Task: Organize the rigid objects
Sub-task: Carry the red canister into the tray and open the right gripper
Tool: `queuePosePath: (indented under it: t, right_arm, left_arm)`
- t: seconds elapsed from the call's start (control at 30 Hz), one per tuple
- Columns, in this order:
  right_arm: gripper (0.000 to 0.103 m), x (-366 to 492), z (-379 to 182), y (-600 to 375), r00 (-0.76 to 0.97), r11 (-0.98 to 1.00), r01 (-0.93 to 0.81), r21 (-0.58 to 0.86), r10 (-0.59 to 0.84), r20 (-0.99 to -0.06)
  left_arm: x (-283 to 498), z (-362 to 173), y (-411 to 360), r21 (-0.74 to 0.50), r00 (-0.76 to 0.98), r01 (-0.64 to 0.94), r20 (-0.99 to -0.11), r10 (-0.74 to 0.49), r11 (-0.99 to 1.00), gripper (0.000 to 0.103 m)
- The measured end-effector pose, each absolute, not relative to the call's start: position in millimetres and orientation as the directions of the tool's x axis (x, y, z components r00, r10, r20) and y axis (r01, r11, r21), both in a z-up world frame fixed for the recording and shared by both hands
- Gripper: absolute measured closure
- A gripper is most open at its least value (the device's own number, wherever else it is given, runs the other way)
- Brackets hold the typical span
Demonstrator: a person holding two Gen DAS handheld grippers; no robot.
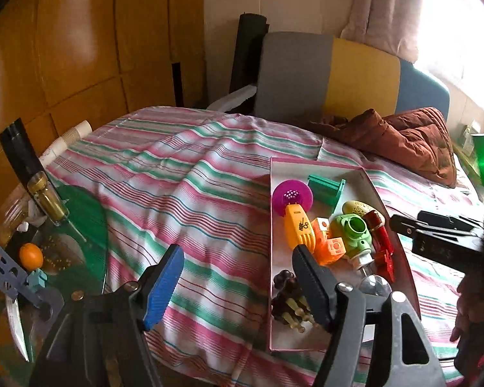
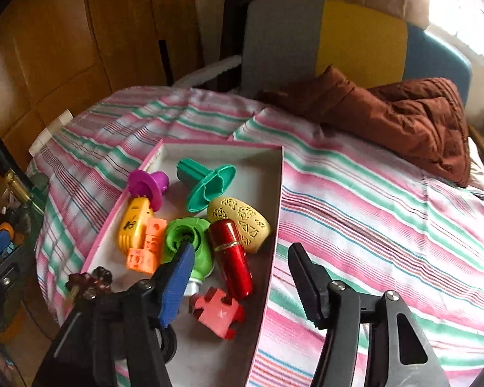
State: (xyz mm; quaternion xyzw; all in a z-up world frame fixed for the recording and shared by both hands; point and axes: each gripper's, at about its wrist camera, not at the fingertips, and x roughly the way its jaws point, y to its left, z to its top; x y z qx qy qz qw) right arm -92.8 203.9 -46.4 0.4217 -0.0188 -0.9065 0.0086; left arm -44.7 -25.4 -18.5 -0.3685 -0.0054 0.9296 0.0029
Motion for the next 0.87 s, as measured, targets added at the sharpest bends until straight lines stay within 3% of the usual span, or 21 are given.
queuePosePath:
  t: [0.27, 0.53, 0.7, 0.87]
  right_arm:
    - [0.021, -33.5, -22.7, 196.4, -0.727, -0.992, -0.122, 0.016, 0.078, -0.682]
    - [0.018, 0.5, -23.1, 187.3, -0.741, -0.980, -0.199, -0.008, 0.156, -0.653]
    - [0.018, 6.4, -25.0, 179.8, -0.749, -0.982, -0.189, -0.018, 0.156, -0.645]
    - [0.018, 7.6, -25.6, 171.9, -0.753, -0.985, -0.171, -0.025, 0.147, -0.641]
  left_arm:
    - [-29.2, -19.9, -19.7, -0.025, -0.737, 0.011, -0.675, 0.009, -1.000, 0.032]
    - [-15.5, -25.8, -13.4, -0.044, -0.722, -0.042, -0.689, 0.061, -0.998, 0.033]
    - [-8.1, -26.1, -12.3, -0.029, -0.738, -0.046, -0.672, 0.054, -0.999, 0.047]
    - [-4.2, -19.6, -13.6, -0.027, -0.759, -0.041, -0.650, 0.049, -0.999, 0.047]
